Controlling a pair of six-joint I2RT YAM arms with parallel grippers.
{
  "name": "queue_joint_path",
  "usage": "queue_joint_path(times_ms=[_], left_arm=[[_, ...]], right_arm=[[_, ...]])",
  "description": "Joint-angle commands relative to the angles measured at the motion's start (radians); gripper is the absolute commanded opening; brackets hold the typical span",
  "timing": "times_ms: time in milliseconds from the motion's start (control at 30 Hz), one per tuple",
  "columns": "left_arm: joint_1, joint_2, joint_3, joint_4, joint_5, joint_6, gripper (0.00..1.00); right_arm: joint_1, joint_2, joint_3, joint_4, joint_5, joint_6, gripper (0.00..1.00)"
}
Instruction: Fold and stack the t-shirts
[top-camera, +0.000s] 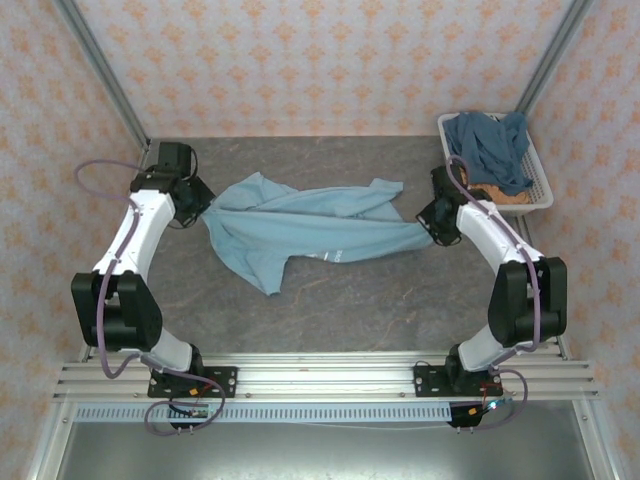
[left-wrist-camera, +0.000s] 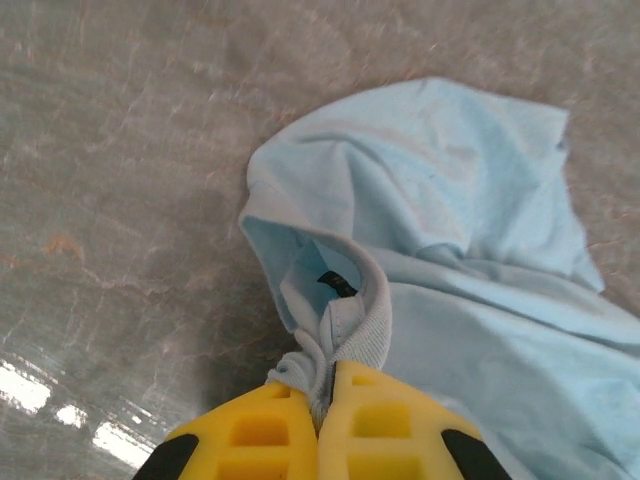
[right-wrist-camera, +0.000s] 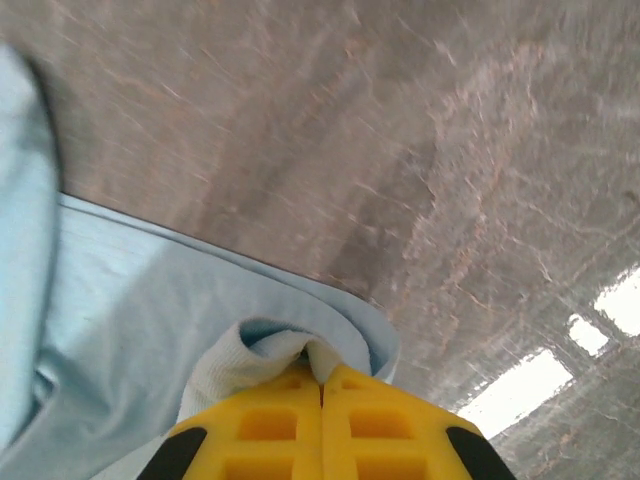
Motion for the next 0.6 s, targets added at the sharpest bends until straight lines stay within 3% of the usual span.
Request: queue_joint_path(times_ms=[0,100,200,300,333,367,433,567], left_arm=[[0.008,0.056,0.101,-0.027,-0.045,0.01,0.0],[0.009,0.14,0.168,0.013,-0.024,0.002,0.0],[0.009,0.245,0.232,0.106,0.078,0.0,0.0],[-0.004,0.371,0.338,0.081,0.138,0.039,0.17],[-0.013,0.408,0.371,0.043,0.132,0.064,0.31],[-0.026,0.413,0.382,0.008,0.104,0.085,0.41],[-0.055,0.372,0.342,-0.024,0.046,0.105,0.49],[-0.132,0.169,0.117,-0.111,-0.046,0.014,0.48]], right_arm=[[-0.005,0.03,0.077,-0.047,0.098,-0.013,0.0],[-0.017,0.068,0.135,-0.053,0.126,-0.005,0.0],[-0.03,0.106,0.18,-0.043,0.162,-0.006,0.0],[-0.036,0.177,0.246,-0.069,0.16,-0.019,0.0],[-0.036,0.203,0.269,-0.081,0.153,-0.026,0.0],[-0.036,0.223,0.281,-0.083,0.138,-0.032,0.0],[-0.036,0.254,0.298,-0.09,0.107,-0.043,0.0],[-0.036,0.272,0.296,-0.096,0.069,-0.051,0.0]])
